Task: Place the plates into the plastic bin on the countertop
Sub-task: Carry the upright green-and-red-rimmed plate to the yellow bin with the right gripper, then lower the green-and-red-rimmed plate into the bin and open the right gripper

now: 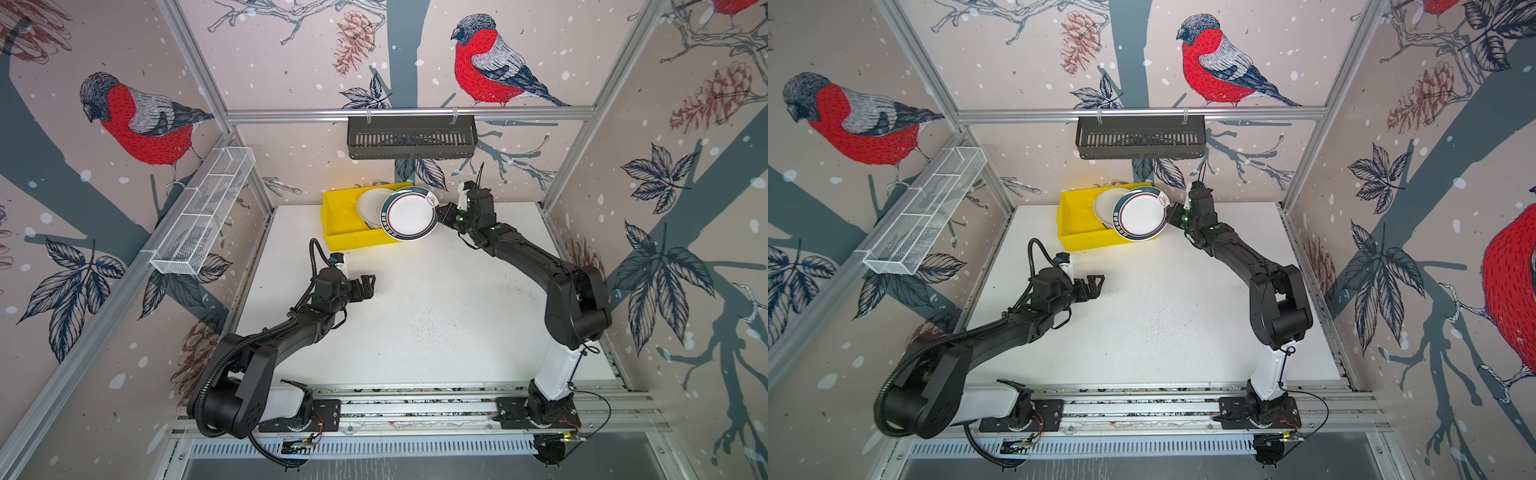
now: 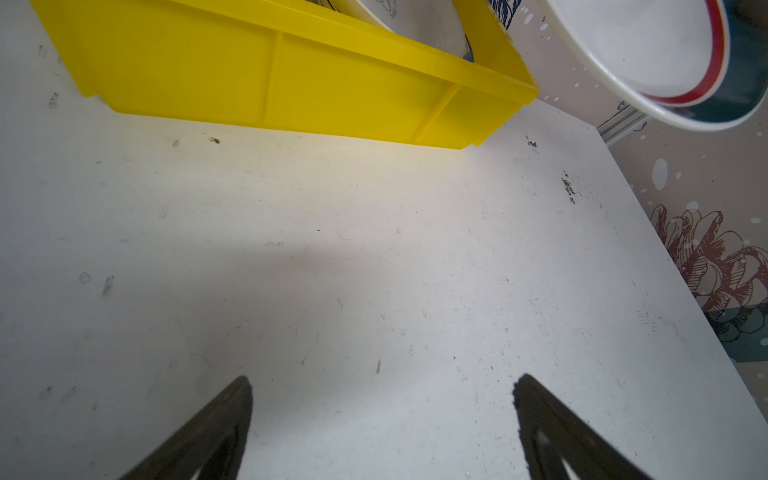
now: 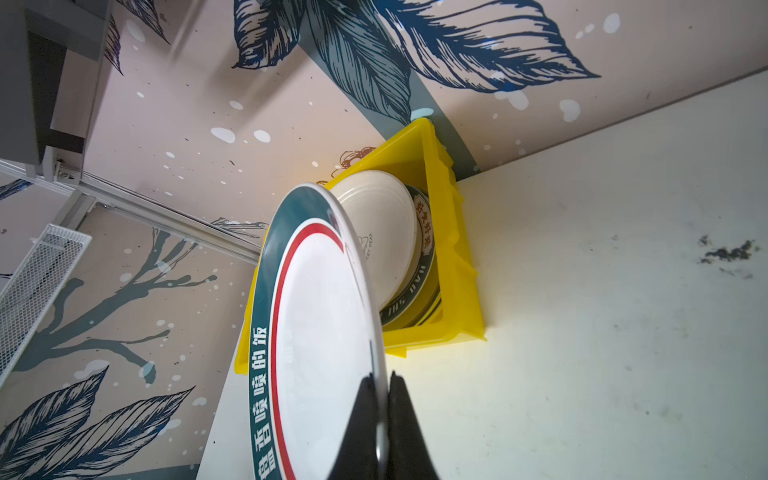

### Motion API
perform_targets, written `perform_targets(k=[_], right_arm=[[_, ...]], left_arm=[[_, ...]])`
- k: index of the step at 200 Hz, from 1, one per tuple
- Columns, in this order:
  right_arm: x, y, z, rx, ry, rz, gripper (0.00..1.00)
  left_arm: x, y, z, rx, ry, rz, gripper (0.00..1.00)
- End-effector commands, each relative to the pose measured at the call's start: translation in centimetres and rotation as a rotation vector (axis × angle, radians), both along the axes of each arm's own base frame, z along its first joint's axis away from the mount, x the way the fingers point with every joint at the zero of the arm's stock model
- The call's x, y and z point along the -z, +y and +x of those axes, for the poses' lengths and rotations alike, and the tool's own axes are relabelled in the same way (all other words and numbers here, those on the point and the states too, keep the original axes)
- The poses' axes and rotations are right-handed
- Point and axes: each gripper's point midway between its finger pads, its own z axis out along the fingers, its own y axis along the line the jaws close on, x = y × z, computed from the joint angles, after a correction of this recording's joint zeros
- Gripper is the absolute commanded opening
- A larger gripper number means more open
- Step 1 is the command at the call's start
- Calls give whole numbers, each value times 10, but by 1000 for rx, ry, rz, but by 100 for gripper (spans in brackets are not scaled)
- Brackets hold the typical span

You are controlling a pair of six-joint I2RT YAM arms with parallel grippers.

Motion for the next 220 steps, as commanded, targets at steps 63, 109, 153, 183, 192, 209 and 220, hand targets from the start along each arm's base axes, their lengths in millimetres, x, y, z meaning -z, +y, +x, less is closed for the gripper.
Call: perform_targets(k=[63,109,153,183,192,209,220], right_arm=[[-26,35,47,-39,-133,100,0],[-12,58,76,-61,-134,115,0],[12,69,97,-74,-104,148,0],[34,71,107,-68,-74,147,0],[40,72,109,-65,-65,145,0],[51,73,112,-63,-45,143,0],[54,73,113,-63,-37,142,1]], left_arm=[[-14,-1,3,0,-52,-23,97],[-15,2,2,-12,-59,-14,97],[-16,4,2,-19,-64,-8,97],[-14,3,2,-15,-57,-11,97],[-14,3,2,-14,-55,-10,97],[-14,3,2,-15,-57,-9,97],[-14,3,2,-16,-56,-7,97]])
